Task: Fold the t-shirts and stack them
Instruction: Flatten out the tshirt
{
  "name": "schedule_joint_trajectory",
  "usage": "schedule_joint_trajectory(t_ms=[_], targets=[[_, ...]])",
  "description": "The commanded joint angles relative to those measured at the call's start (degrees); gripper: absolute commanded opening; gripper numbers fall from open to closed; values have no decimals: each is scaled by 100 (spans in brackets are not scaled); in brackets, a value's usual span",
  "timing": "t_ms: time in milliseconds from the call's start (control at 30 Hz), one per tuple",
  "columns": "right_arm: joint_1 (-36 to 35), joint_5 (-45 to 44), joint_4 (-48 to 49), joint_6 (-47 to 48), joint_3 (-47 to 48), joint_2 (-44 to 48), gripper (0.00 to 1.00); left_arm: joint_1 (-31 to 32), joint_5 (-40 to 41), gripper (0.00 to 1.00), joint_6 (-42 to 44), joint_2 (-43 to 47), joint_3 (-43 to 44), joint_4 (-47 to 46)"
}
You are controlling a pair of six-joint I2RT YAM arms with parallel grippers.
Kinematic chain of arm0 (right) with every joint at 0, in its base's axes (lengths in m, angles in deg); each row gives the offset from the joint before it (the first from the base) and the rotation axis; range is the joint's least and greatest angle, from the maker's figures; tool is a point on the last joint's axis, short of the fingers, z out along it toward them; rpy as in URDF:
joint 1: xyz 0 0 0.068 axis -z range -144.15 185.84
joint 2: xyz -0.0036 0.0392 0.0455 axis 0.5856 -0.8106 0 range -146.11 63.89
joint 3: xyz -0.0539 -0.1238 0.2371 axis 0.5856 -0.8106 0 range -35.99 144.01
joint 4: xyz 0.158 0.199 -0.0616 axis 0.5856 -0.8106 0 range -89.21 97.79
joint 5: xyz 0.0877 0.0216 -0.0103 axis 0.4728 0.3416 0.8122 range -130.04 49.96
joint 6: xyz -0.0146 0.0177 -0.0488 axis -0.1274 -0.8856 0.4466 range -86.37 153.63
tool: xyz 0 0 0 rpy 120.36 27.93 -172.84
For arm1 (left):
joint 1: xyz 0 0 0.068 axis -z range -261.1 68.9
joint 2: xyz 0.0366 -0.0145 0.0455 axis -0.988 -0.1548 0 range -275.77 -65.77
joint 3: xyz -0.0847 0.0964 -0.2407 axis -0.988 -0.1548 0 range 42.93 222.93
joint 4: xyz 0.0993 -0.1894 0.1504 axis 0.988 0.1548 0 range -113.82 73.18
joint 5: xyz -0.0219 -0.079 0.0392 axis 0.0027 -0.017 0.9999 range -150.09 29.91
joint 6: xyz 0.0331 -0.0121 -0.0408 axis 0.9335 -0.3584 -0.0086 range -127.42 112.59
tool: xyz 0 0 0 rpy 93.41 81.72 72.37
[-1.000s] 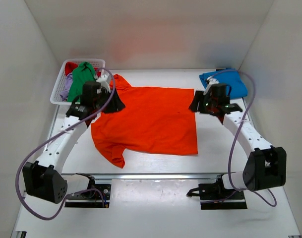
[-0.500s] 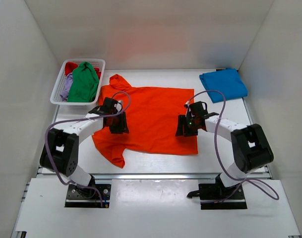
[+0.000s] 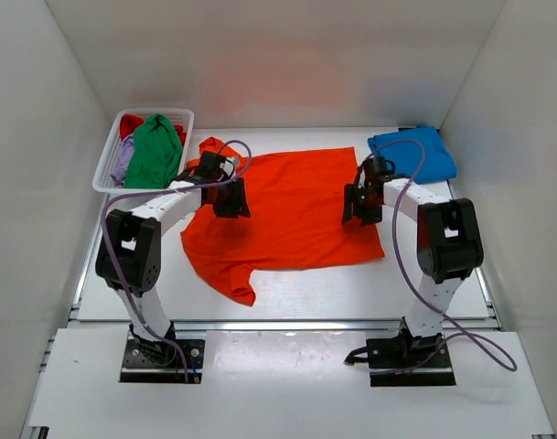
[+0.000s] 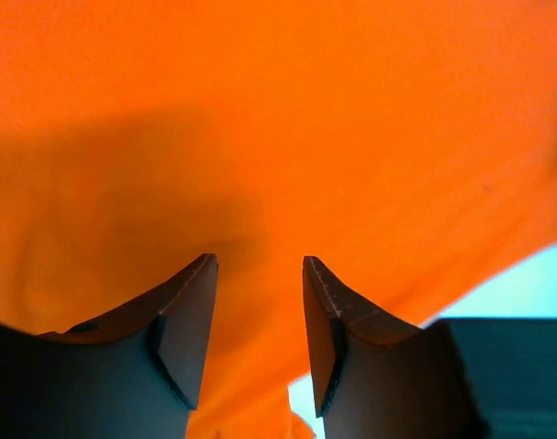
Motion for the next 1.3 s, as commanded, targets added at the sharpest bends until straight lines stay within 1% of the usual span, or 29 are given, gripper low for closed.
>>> schedule_joint_trajectory(t_ms=[0, 67, 100, 167, 200, 267, 300, 367, 467, 533, 567, 600, 633, 700, 800, 967, 1000, 1033, 1067, 1100, 1133, 1167, 1233, 1267], targets=[[90, -333, -290, 413, 544, -331, 58, -114, -548, 53, 105, 755, 66, 212], [29, -350, -343, 422, 781, -480, 58, -18, -707, 46, 70, 1221, -276, 299], [46, -359, -378, 431, 851, -524, 58, 96, -655, 43, -52, 1649, -687, 326], [-24, -376, -370, 440, 904, -560, 58, 307, -576, 41, -220, 2484, -1696, 317], [-42, -394, -370, 423, 922, -621, 59, 421, -541, 39, -385, 2715, -1962, 326], [-68, -386, -370, 414, 940, -604, 58, 422, -558, 38, -711, 3644, -3085, 203], [-86, -394, -370, 388, 931, -604, 58, 431, -488, 35, -956, 3875, -3360, 116], [-121, -386, -317, 405, 896, -604, 59, 396, -383, 34, -1422, 4743, -4141, 19], [-156, -403, -282, 387, 905, -621, 59, 439, -277, 38, -1836, 5308, -4679, -96], [-208, -377, -247, 387, 896, -639, 59, 623, -224, 41, -1968, 5319, -4874, -201], [-218, -359, -255, 361, 887, -622, 58, 702, -146, 40, -2021, 5258, -4953, -280], [-200, -394, -273, 370, 913, -665, 58, 808, -75, 42, -2083, 5179, -5049, -307], [-244, -368, -282, 370, 914, -639, 58, 887, 30, 42, -2109, 5152, -5085, -376], [-200, -386, -273, 370, 957, -639, 59, 931, 31, 42, -2241, 5073, -5356, -570], [-183, -368, -264, 370, 957, -648, 58, 958, 259, 43, -2496, 5064, -5515, -860], [-174, -368, -247, 361, 940, -657, 58, 1037, 356, 44, -2496, 4695, -5525, -1001], [-174, -342, -238, 370, 923, -639, 58, 1046, 400, 44, -2462, 4582, -5525, -1045], [-174, -342, -238, 370, 957, -648, 58, 1055, 461, 47, -2427, 4485, -5507, -1080], [-165, -342, -238, 344, 957, -665, 58, 1046, 470, 47, -2444, 4440, -5507, -1132], [-147, -359, -238, 378, 949, -639, 58, 1107, 505, 43, -2452, 4309, -5464, -1168], [-156, -324, -238, 378, 966, -682, 58, 1125, 532, 37, -2426, 4186, -5350, -1220], [-147, -315, -273, 378, 940, -657, 58, 1186, 567, 21, -2383, 4054, -5253, -1212], [-130, -350, -238, 413, 958, -621, 57, 1230, 524, 0, -2173, 3913, -5147, -1037], [-121, -324, -246, 414, 949, -613, 58, 1230, 471, 0, -2119, 3886, -4990, -958]])
